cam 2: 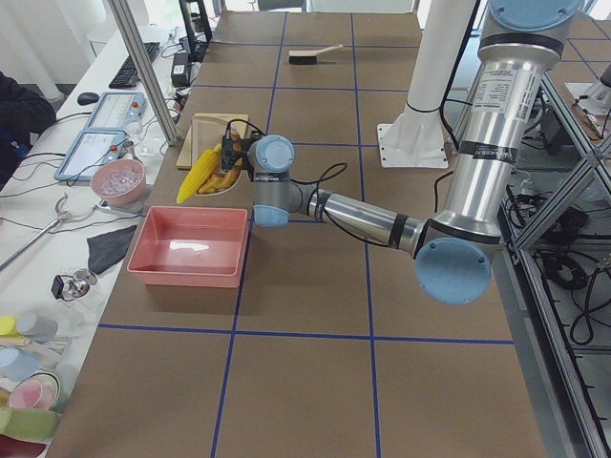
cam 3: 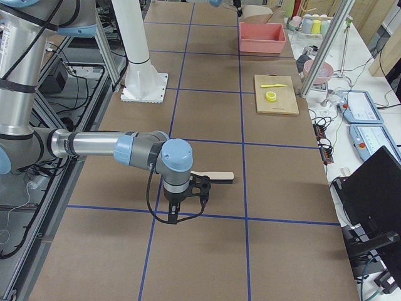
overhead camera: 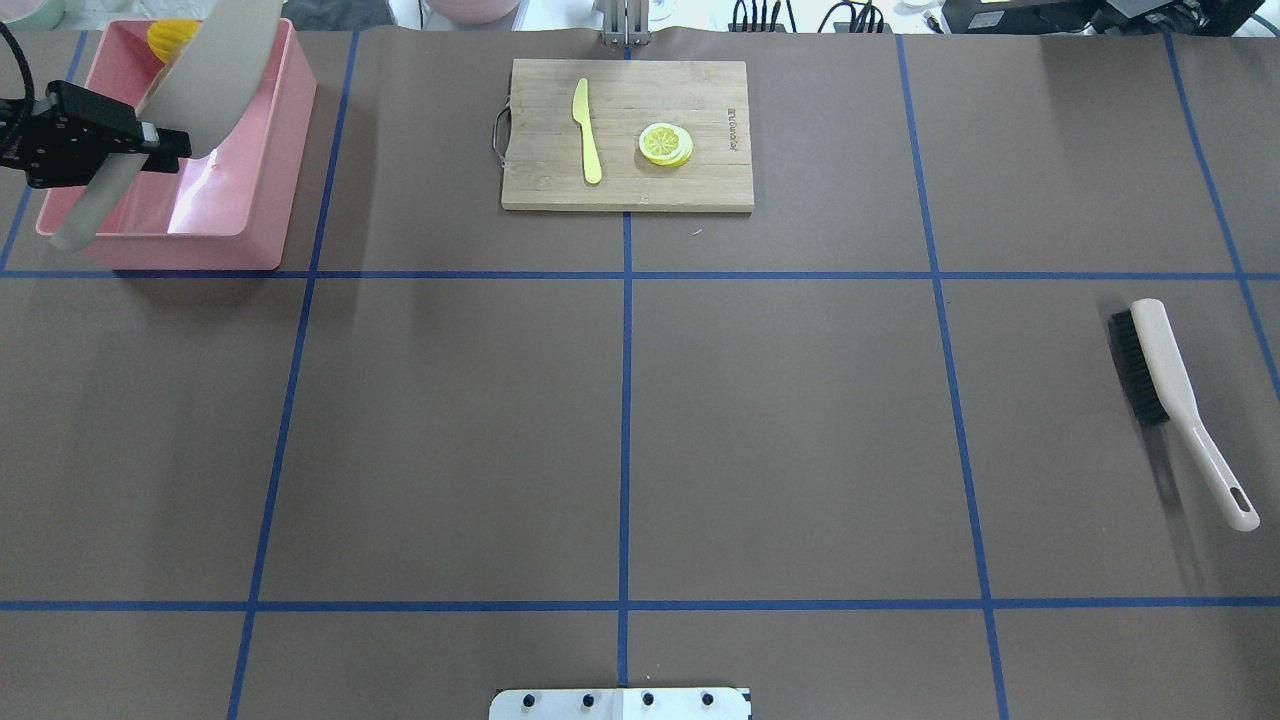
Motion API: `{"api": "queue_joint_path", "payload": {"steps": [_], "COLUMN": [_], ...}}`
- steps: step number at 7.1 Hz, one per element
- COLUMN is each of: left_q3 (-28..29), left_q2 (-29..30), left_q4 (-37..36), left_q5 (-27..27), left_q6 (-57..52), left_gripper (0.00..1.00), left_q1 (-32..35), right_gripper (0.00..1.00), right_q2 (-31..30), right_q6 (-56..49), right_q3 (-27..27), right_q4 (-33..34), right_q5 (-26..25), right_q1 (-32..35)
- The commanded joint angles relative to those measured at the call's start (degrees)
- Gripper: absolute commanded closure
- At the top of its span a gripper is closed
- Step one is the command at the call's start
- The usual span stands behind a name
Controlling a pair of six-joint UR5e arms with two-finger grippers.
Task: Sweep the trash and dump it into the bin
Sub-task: 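Tilt the dustpan over the pink bin with the left gripper to dump items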
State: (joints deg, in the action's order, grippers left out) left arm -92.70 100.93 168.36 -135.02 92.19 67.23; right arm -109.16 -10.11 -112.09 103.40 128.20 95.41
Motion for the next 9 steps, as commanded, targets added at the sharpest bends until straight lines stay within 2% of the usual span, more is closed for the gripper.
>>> {"api": "queue_joint_path", "payload": {"steps": [1,3,5,9], "left_q3": [2.3,2.7,2.7,2.6], "left_q2": [-0.2,0.0,0.1,0.5], "left_q4": [4.3,6.3,6.5,6.5], "left_q5": [-0.1,-0.1,-0.2,-3.0], "left_q6": [12.6,22.3,26.6,28.1], "left_gripper": [1.0,1.0,1.0,1.0], "left_q1": [1.6,2.6,2.6,2.6], "right_gripper": [0.0,0.0,0.0,0.0], "right_q2": [0.3,0.4,0.0,-0.1], "right_q6": [0.2,-0.1,-0.3,-0.3], "right_q3": [1.7,1.3,1.9,3.0], "right_q4": [-0.5,-0.6,-0.4,-0.4], "right_q5": [-0.3,-0.2,0.7,1.0], "right_q1": [0.0,0.0,0.0,0.0]}}
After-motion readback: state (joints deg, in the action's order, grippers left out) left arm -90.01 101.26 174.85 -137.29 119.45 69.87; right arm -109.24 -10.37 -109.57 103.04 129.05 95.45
